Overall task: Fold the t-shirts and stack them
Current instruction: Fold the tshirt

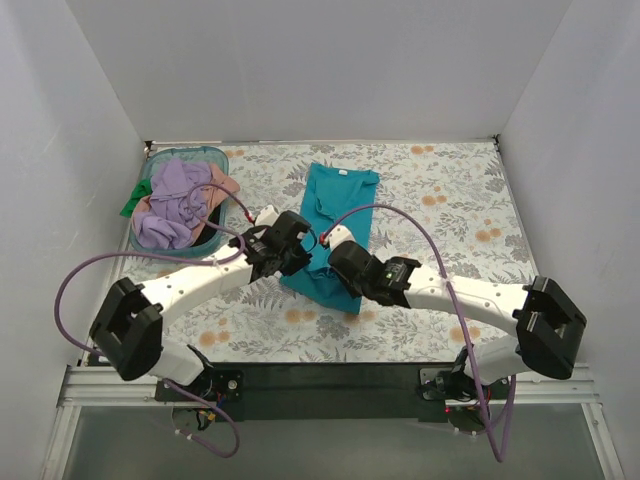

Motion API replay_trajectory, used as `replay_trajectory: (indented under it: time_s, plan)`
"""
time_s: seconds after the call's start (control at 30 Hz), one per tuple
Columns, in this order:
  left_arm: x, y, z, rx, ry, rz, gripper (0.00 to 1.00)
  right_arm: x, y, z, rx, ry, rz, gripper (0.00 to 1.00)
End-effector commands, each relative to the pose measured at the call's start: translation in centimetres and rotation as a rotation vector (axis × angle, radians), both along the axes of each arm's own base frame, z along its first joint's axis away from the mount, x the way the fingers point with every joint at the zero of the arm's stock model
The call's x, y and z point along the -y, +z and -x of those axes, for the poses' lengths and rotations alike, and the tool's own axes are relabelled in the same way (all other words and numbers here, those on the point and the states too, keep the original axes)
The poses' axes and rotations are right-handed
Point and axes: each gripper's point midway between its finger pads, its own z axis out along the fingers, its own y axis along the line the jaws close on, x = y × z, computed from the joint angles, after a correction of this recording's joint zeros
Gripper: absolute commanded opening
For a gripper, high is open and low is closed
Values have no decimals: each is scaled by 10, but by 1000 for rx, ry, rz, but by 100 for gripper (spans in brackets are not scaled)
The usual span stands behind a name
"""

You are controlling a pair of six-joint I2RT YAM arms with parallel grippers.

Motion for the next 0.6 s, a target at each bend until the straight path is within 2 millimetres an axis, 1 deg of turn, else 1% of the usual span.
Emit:
replay_trajectory:
  time_s: [0.0,0.03,0.07,0.1,0.13,0.2,0.23,0.27,0.3,0.33,0.37,0.4,0.43,0.47,0.5,0.53,0.57]
  plan:
    - [-4,12,-43,75,50,-57,0,-8,24,-37,84,-9,-45,1]
    - [-4,13,-49,78,52,-55,0,-4,26,-49,89,-31,-49,1]
    - [-4,11,-55,75,49,-64,0,-3,29,-56,101,-22,-46,1]
    - [-4,11,-66,73,59,-65,0,-7,31,-62,103,-10,-68,1]
    - [-4,10,-72,73,63,-63,0,-3,31,-73,113,-10,-58,1]
    - [-4,17,-87,97,77,-56,0,-5,33,-85,124,0,-77,1]
    - [-5,12,-91,89,83,-58,0,-1,34,-97,128,-20,-79,1]
    - [-4,12,-96,92,81,-55,0,-1,36,-104,136,-20,-87,1]
    - [-7,10,-102,91,86,-56,0,-4,37,-107,125,-14,-104,1]
    - [-4,10,-109,92,83,-52,0,0,33,-115,118,-27,-100,1]
    - [-6,8,-114,90,87,-56,0,1,37,-122,133,-10,-92,1]
    - [-6,8,-118,92,88,-61,0,5,33,-129,123,-17,-90,1]
    - [-2,11,-123,101,82,-55,0,5,33,-132,121,-12,-94,1]
    - [-1,6,-126,95,84,-66,0,4,35,-137,128,1,-97,1]
    - [-1,5,-130,96,89,-69,0,3,35,-139,127,12,-104,1]
    - [-1,3,-132,95,87,-76,0,6,32,-146,125,6,-94,1]
    - [0,4,-139,104,94,-81,0,7,34,-150,130,2,-96,1]
